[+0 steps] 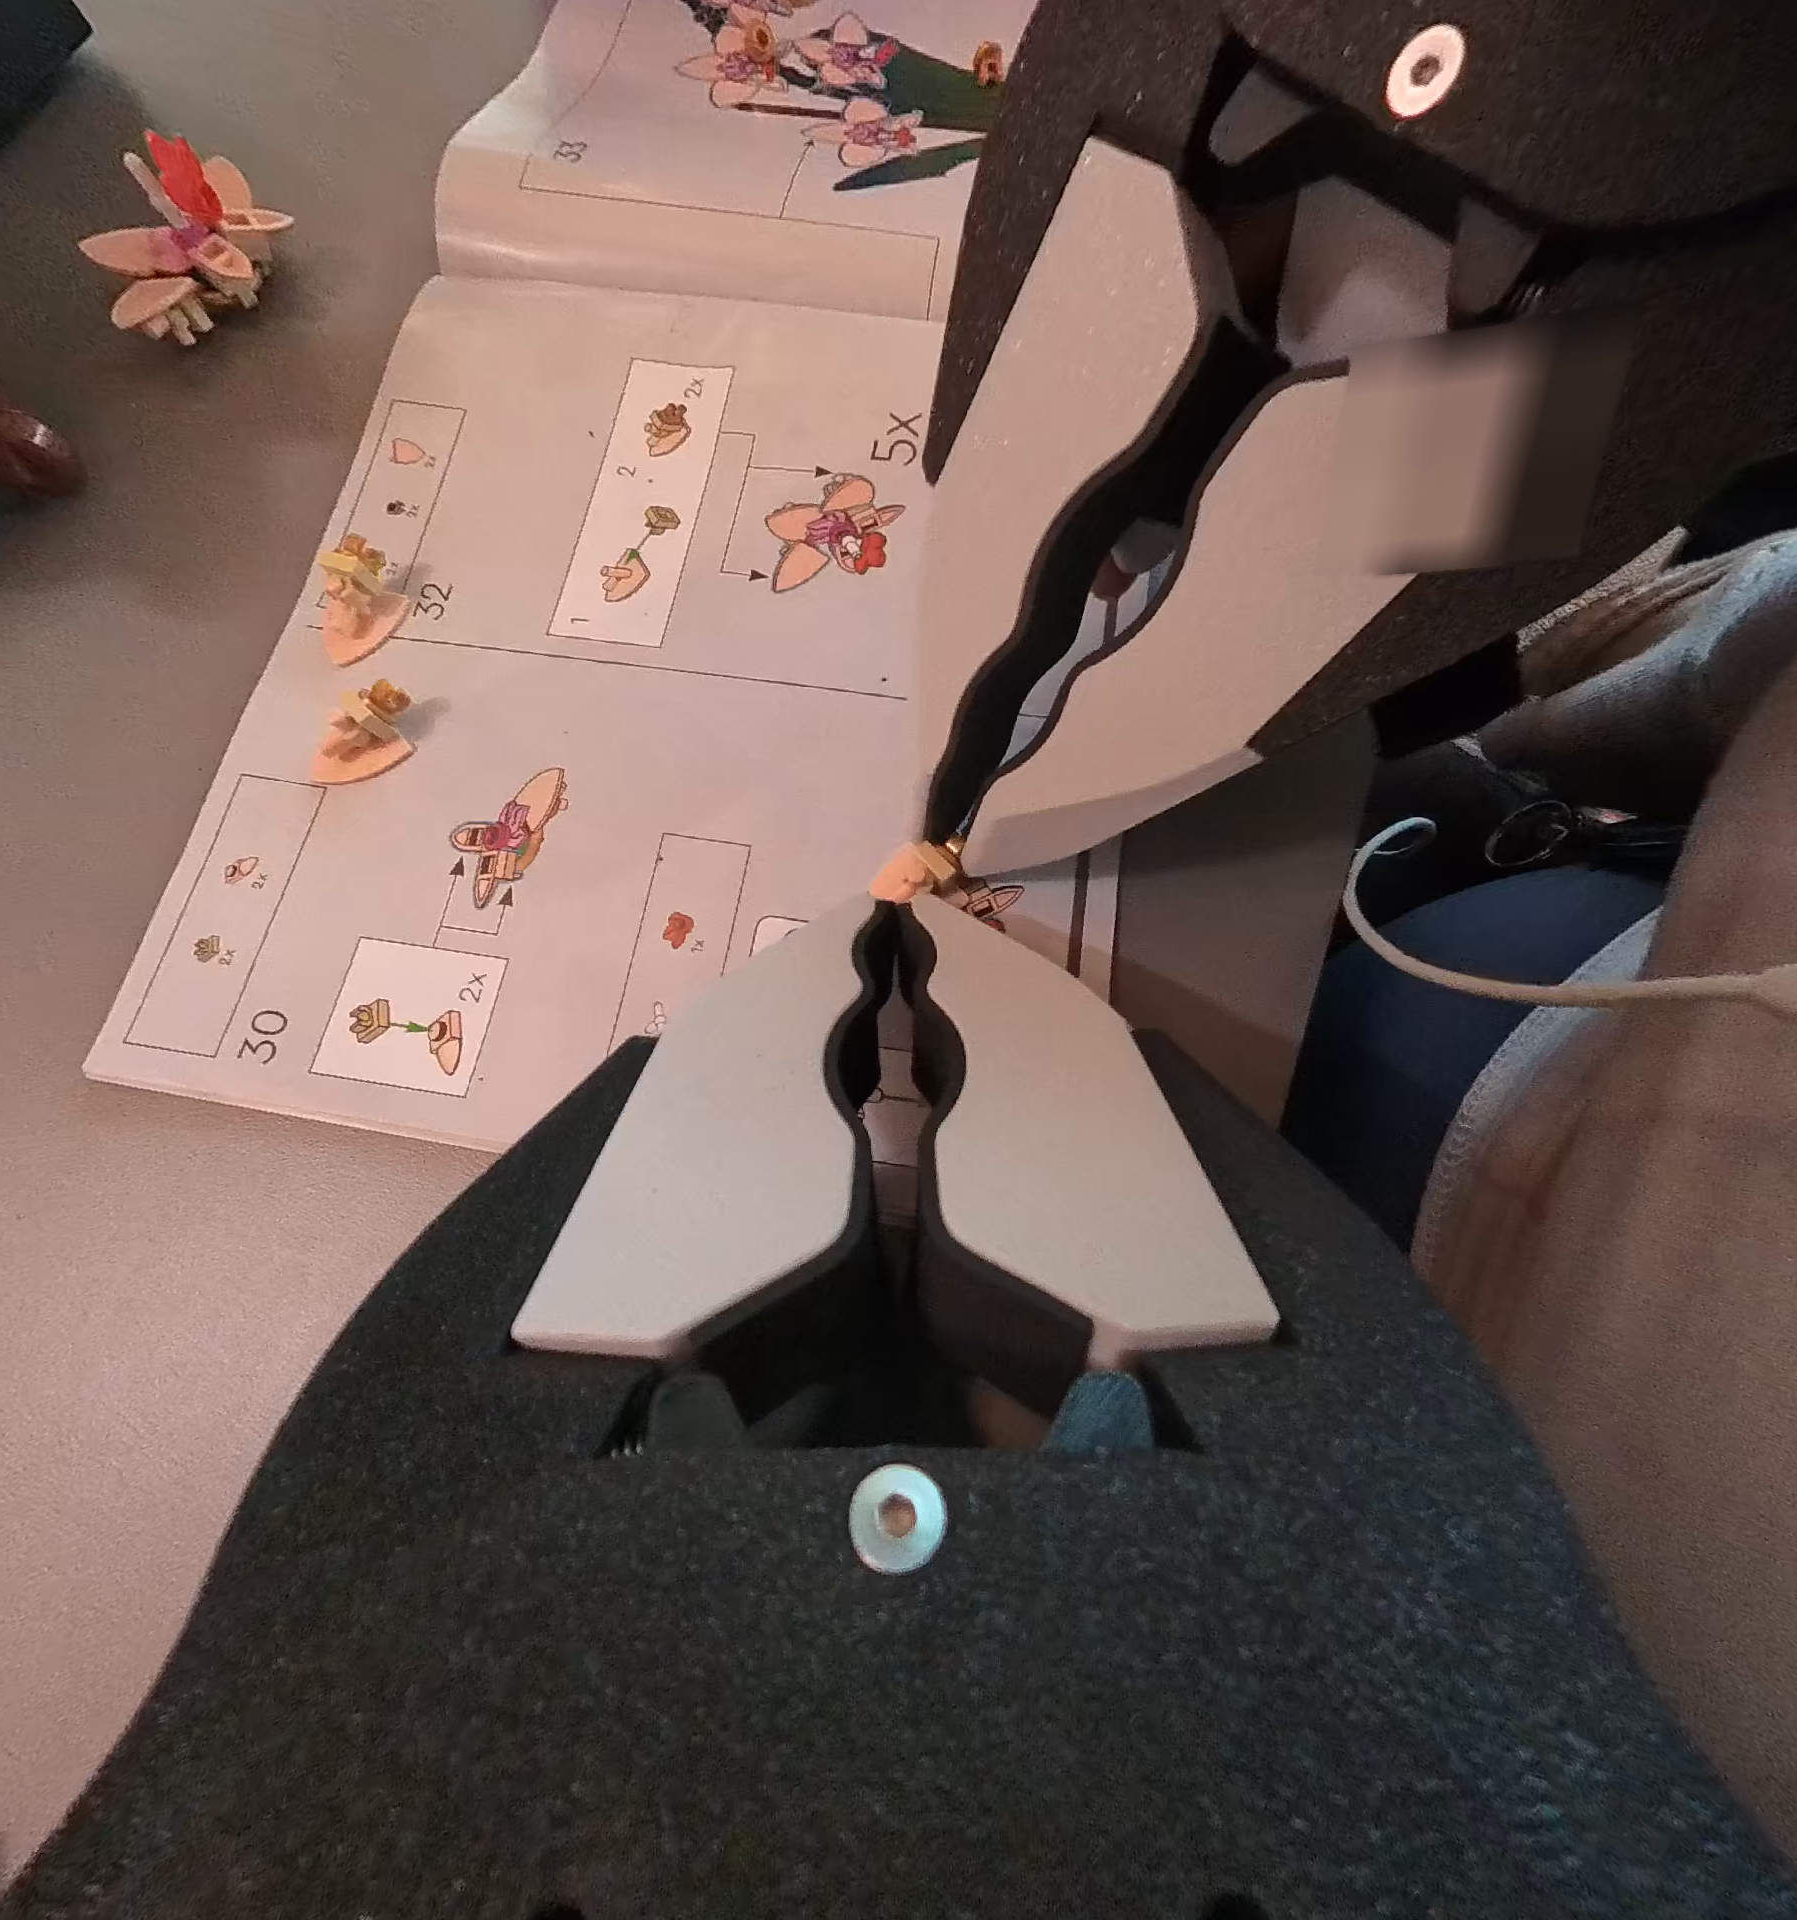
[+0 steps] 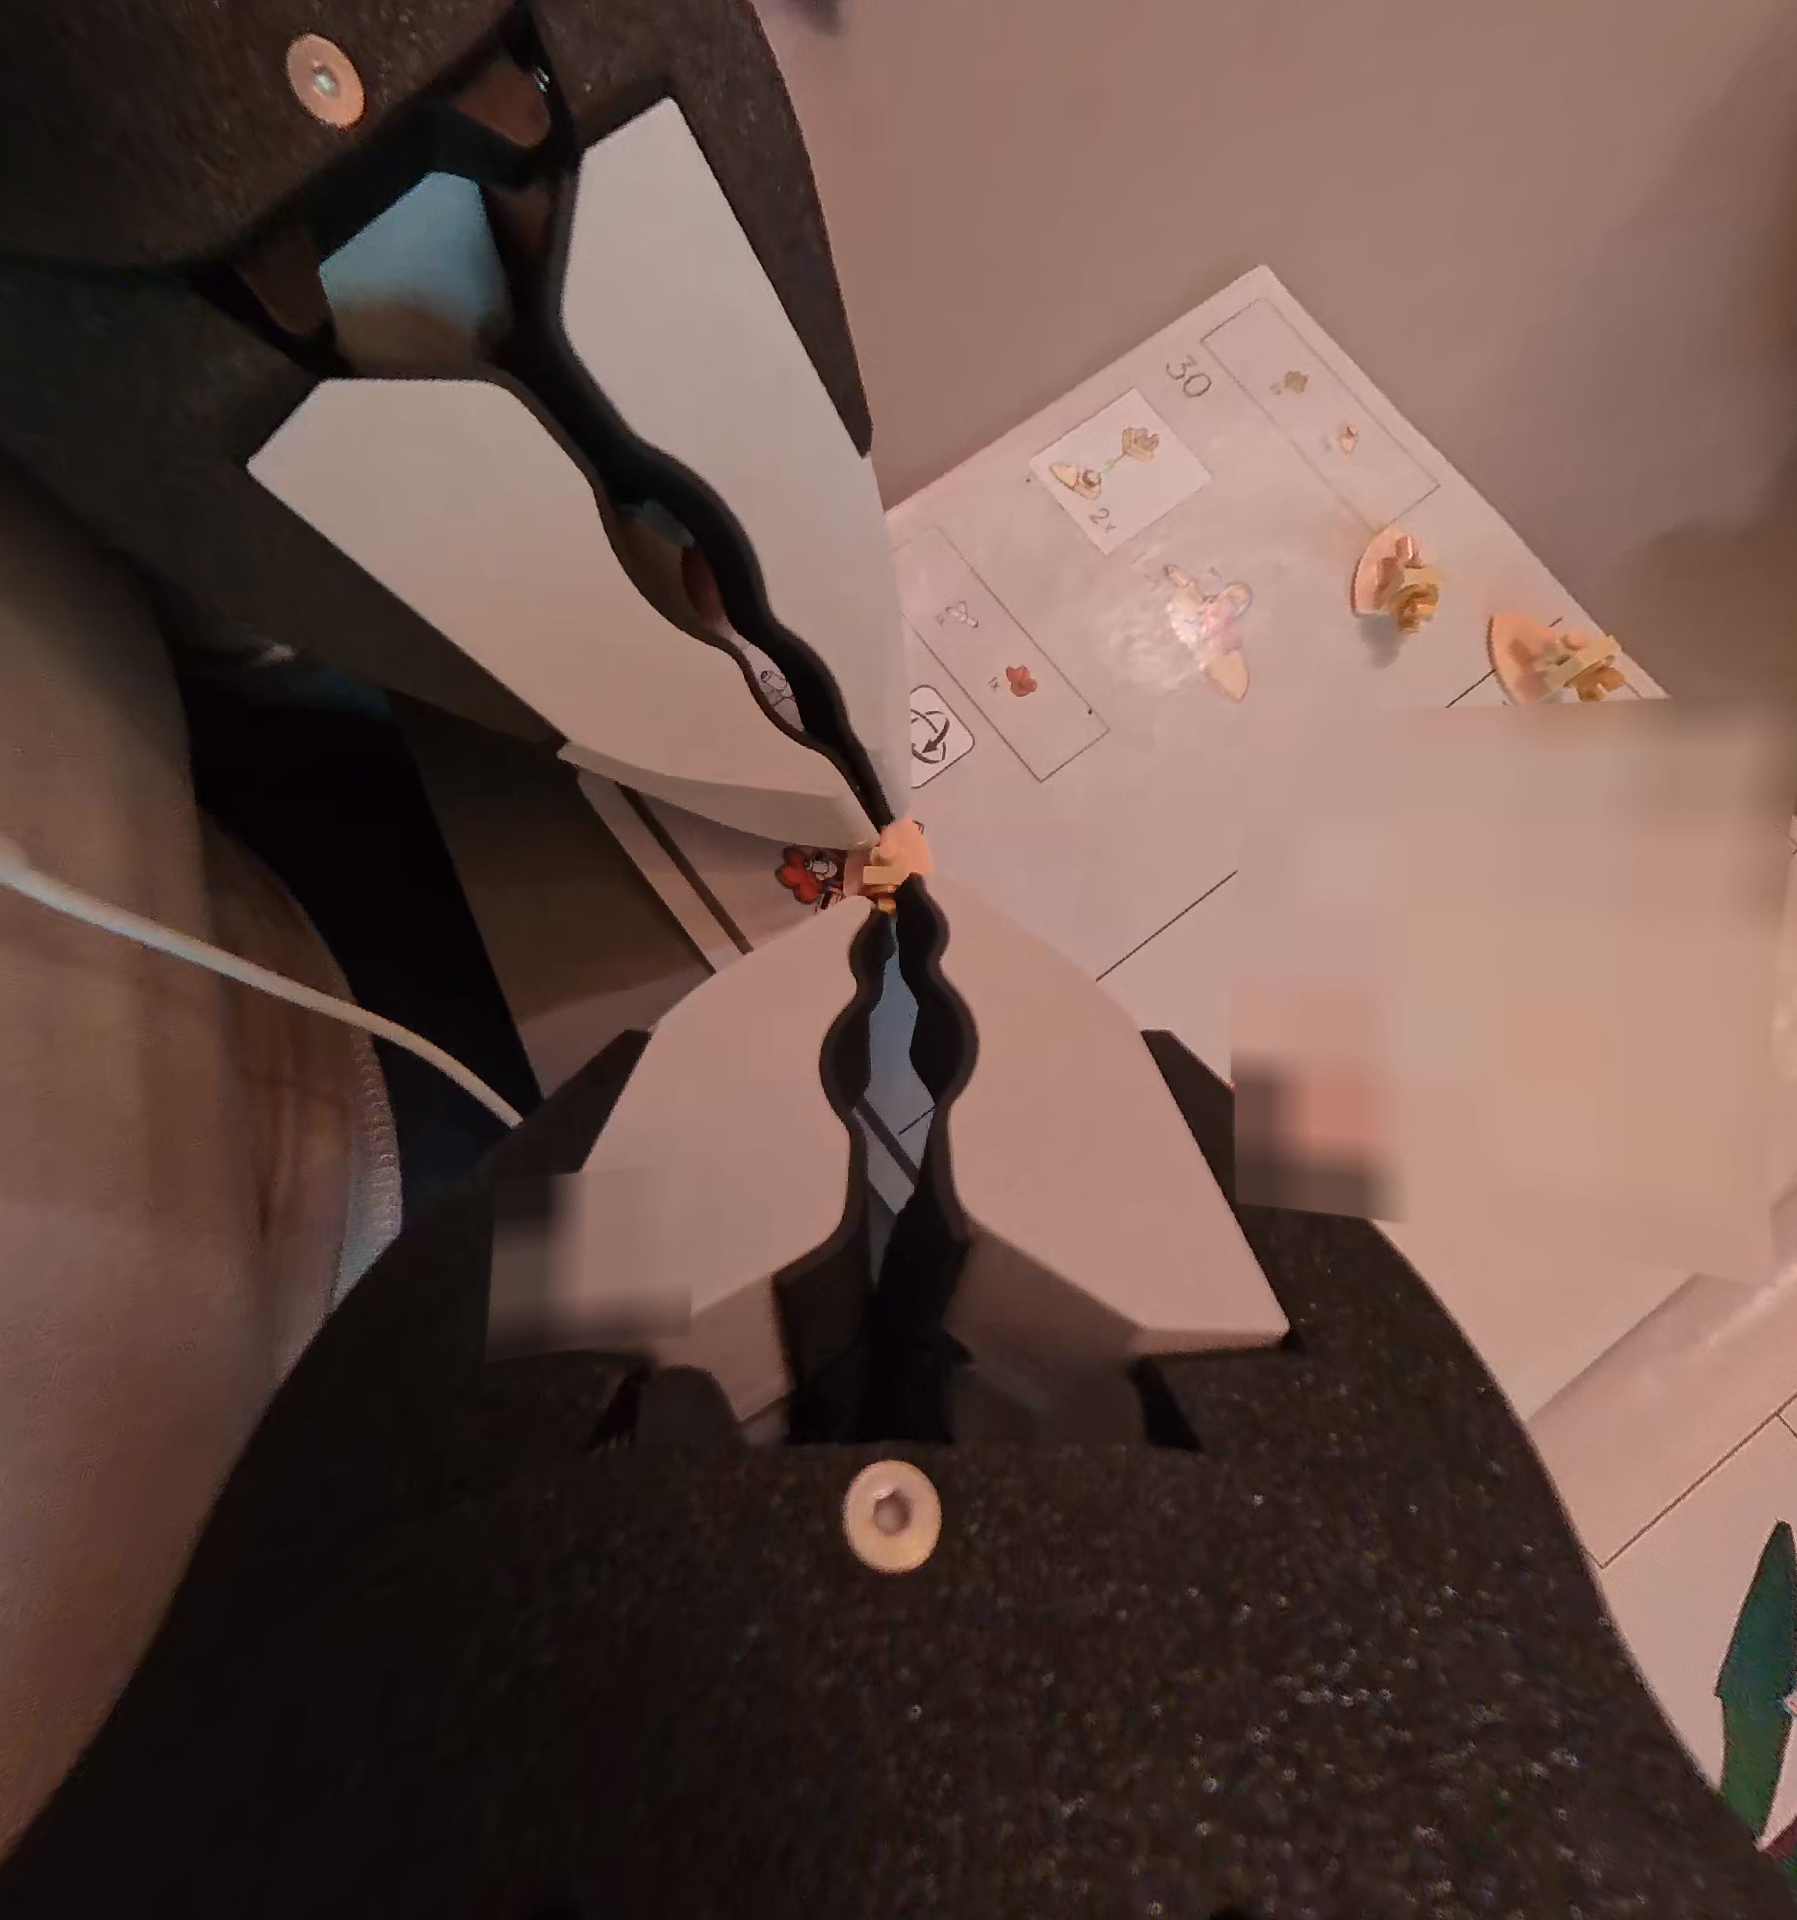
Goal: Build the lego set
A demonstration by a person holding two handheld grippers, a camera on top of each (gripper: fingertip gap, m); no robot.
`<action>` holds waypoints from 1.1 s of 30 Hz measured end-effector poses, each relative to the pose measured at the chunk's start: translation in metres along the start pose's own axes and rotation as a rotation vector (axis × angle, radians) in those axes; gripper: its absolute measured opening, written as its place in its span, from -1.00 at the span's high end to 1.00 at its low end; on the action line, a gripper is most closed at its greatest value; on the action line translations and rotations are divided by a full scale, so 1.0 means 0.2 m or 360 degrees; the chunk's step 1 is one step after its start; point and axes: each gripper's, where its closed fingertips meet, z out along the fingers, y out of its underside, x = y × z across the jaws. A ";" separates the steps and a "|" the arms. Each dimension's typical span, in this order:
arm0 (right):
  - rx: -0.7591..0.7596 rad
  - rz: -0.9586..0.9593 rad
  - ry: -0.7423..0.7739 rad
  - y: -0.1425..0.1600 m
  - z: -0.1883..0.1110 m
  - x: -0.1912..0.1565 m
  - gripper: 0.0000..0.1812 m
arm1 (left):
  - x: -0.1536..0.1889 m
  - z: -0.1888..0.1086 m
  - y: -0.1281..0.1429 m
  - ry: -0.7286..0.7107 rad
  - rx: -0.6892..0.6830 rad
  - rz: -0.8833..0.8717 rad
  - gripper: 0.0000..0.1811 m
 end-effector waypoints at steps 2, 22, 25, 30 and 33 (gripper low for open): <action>0.0000 0.0037 -0.0013 0.00 0.00 0.00 0.98 | 0.00 0.00 0.00 -0.0002 0.0000 0.0002 1.00; -0.0050 0.0237 0.0003 0.00 0.00 0.00 0.98 | 0.00 0.00 0.00 -0.0017 0.0003 0.0057 1.00; 0.0001 0.0242 0.0008 0.00 0.00 0.01 0.99 | 0.00 -0.01 0.00 0.0070 0.0006 -0.0010 0.92; 0.0076 0.0209 0.0007 -0.05 -0.01 0.05 0.99 | -0.08 -0.11 -0.08 0.0039 0.0231 -0.0192 0.79; 0.0110 0.0159 0.0082 -0.10 -0.01 0.15 0.99 | -0.20 -0.17 -0.06 -0.0086 0.0266 -0.0244 0.74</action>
